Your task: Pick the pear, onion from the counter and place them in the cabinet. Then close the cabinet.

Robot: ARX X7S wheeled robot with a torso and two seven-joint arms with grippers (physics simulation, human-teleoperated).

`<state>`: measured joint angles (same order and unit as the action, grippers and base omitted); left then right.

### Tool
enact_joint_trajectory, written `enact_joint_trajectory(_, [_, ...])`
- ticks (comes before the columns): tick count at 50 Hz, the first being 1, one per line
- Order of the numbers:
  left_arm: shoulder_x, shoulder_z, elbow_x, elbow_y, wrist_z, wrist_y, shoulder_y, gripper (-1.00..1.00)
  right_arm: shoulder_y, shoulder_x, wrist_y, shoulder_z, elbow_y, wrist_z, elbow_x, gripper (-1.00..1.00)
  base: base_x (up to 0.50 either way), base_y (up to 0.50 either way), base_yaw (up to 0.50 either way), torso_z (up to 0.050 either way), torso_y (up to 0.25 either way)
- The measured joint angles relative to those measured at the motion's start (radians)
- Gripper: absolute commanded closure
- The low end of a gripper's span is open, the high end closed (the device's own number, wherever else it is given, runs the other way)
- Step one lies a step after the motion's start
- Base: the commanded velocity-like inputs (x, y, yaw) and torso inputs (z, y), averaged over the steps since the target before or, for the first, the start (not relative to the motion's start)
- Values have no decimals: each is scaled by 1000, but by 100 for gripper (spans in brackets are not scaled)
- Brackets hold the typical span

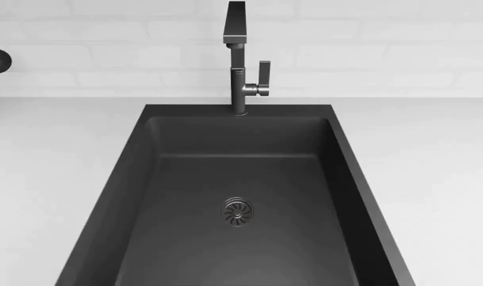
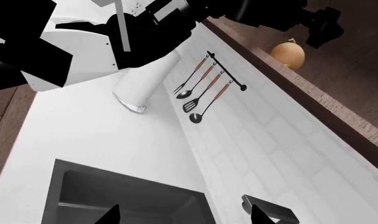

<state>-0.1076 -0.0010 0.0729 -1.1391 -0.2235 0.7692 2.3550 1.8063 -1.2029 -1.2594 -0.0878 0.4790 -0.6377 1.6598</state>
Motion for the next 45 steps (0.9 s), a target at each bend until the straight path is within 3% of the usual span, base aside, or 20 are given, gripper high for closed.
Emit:
enact_joint_trajectory(16, [-18,-91,-239,280,1,113,-22,-100,28,7,-2,-16,-3,-1,7,-100,0,0,0,0,0])
enact_joint_trajectory(40, [-45,-225,-524,858,-47,573,-227,-100,113,46,-23,-65,-9,-46,-43,-100,0,0,0,0,0])
enact_joint_trajectory(45, [-49,-249,-564,939,-47,644,-266,-100,124,55,-28,-77,-8,-53,-54,-100,-452,-1,0,0,2])
